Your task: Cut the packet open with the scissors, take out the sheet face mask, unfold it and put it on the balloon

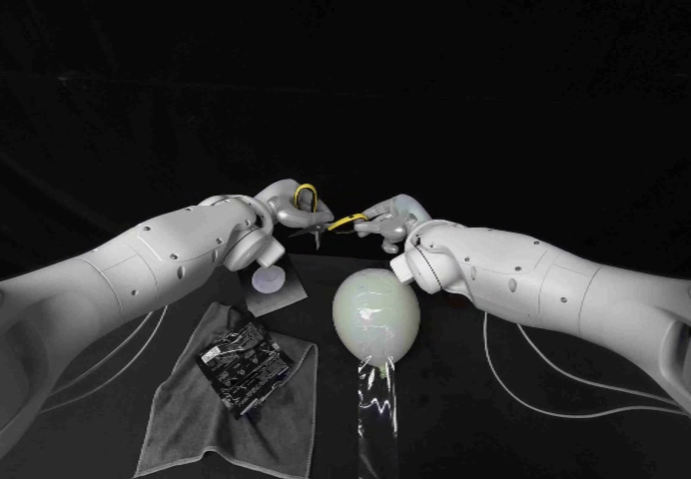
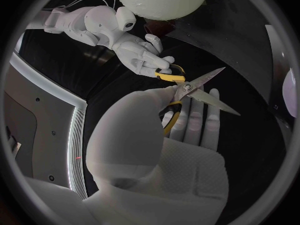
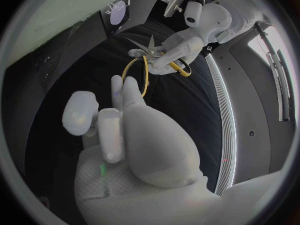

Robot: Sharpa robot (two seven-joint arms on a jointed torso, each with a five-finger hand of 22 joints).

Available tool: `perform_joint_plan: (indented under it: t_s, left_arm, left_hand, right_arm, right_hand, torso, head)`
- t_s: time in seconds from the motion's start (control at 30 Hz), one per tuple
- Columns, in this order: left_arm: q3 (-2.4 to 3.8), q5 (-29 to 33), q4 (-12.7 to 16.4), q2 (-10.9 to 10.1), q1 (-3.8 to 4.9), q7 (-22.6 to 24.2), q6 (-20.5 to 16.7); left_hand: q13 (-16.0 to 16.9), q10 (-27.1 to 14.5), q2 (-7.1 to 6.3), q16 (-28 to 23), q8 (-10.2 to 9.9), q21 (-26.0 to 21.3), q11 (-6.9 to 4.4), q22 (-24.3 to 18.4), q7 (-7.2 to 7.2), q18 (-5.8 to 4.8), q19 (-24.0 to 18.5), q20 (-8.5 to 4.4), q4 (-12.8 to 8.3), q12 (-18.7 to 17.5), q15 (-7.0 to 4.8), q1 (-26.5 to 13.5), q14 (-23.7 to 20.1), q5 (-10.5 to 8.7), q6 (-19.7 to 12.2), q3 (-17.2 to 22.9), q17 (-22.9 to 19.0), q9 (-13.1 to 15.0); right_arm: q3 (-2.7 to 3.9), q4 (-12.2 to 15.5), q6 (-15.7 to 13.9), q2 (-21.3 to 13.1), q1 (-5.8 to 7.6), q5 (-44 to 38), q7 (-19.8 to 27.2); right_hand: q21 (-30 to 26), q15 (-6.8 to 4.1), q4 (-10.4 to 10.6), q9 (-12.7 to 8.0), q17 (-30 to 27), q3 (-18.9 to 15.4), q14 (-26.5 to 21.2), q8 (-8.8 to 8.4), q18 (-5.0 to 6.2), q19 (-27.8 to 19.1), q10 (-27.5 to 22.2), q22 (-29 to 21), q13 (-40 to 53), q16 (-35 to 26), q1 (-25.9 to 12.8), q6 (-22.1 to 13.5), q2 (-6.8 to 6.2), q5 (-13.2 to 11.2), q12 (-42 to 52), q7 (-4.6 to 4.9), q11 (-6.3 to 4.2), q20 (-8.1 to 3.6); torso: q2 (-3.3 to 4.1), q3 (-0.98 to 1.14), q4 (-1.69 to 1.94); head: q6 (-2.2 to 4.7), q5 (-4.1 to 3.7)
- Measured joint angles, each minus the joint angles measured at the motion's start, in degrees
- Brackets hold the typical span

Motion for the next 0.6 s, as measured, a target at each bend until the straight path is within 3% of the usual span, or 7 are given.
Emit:
perform_joint_plan:
  t_s: [0.1,0.17,0.27,0.37,0.43,0.6]
  left_arm:
    - [-0.03,0.01,-0.32,0.33,-0.02,-0.03,-0.42]
    - [-0.05,0.00,-0.62,0.62,-0.03,-0.24,-0.76]
    - [-0.08,-0.06,-1.06,1.06,-0.03,-0.82,-1.25]
    - [-0.10,-0.18,-1.45,1.49,-0.03,-1.52,-1.59]
    - [-0.11,-0.23,-1.64,1.70,-0.03,-1.95,-1.72]
    - [-0.13,-0.24,-2.03,2.15,-0.03,-2.78,-1.79]
  left_hand:
    - [-0.04,-1.49,-0.62,-0.62,-0.73,-0.47,0.71,-0.28,0.73,-0.01,-0.41,0.06,0.39,0.02,0.49,-0.94,-1.24,0.01,-1.16,-0.20,-0.22,-0.52]
    - [-0.09,-3.55,-1.50,-1.50,-1.72,-1.19,1.48,-0.63,1.58,-0.89,-1.32,0.11,1.23,-0.08,1.10,-2.09,-2.82,0.01,-2.66,-0.91,-0.53,-1.04]
    - [-0.08,-6.20,-2.80,-2.14,-3.06,-2.30,2.52,-1.17,1.45,-1.77,-2.64,0.21,2.57,-0.11,2.03,-3.99,-4.55,0.01,-4.78,-1.95,-0.88,-1.64]
    - [-0.08,-8.96,-5.62,-2.88,-4.92,-3.35,3.59,-1.59,0.85,-3.13,-3.79,0.12,4.08,-0.12,2.91,-6.80,-6.52,0.00,-7.62,-5.27,-1.21,-2.46]
    - [-0.08,-10.06,-6.66,-3.14,-5.59,-3.69,3.99,-1.69,0.37,-3.14,-4.08,0.22,4.87,-0.12,3.43,-7.85,-7.23,0.00,-8.58,-7.03,-1.28,-2.82]
    - [0.11,-11.60,-7.88,-3.14,-6.26,-5.21,4.44,-1.91,0.25,-4.02,-6.70,0.15,7.13,0.11,3.84,-9.08,-8.44,0.00,-9.66,-11.62,-1.41,-3.24]
  right_arm:
    - [0.00,0.01,-0.36,0.06,0.01,-0.01,-0.31]
    - [0.00,0.06,-0.72,0.11,0.02,-0.26,-0.52]
    - [0.01,0.17,-1.38,0.25,0.04,-0.96,-0.85]
    - [0.02,0.29,-2.12,0.50,0.08,-1.96,-1.30]
    - [0.02,0.32,-2.61,0.63,0.10,-2.63,-1.67]
    - [0.05,0.16,-3.87,1.04,0.17,-4.15,-2.71]
  right_hand:
    - [0.00,-0.07,-0.10,0.37,0.15,0.25,-0.06,0.00,-0.01,0.00,0.01,0.00,0.12,0.00,-0.22,-0.01,0.37,-0.01,0.13,-0.01,-0.01,0.00]
    - [0.00,-0.18,-0.17,0.65,0.14,0.49,0.01,0.00,-0.01,0.00,0.02,0.00,0.21,0.00,-0.37,-0.10,0.52,-0.03,0.13,-0.10,-0.01,0.00]
    - [0.00,-0.19,-0.18,0.79,0.06,0.49,0.02,0.31,-0.02,0.00,0.30,-0.01,0.36,0.00,-0.51,-0.21,0.66,-0.04,0.14,-0.19,0.12,0.00]
    - [0.00,-0.26,-0.37,1.17,-0.04,1.01,0.09,0.44,-0.03,-0.12,0.36,-0.02,0.57,0.00,-0.51,-0.28,0.66,-0.05,0.19,-0.23,0.17,-0.12]
    - [-0.01,-0.26,-0.57,1.30,-0.07,1.36,0.09,0.44,-0.35,-0.21,0.61,-0.03,0.75,0.00,-0.75,-0.50,0.91,-0.15,0.48,-0.30,0.42,-0.21]
    - [-0.01,-0.26,-0.57,1.73,0.01,1.37,0.10,0.67,-0.40,0.01,0.73,-0.05,1.10,-0.01,-0.97,-0.66,1.13,-0.16,0.47,-0.28,0.34,-0.42]
  torso:
    - [-0.01,0.01,-0.02]
    - [-0.01,0.01,-0.03]
    - [-0.01,0.03,-0.03]
    - [-0.01,0.03,-0.03]
    - [-0.01,0.03,-0.03]
    - [-0.01,0.02,0.00]
  head:
    - [-0.01,-0.01]
    - [-0.02,-0.01]
    - [-0.03,-0.04]
    - [-0.03,-0.05]
    - [-0.03,-0.04]
    - [-0.03,-0.04]
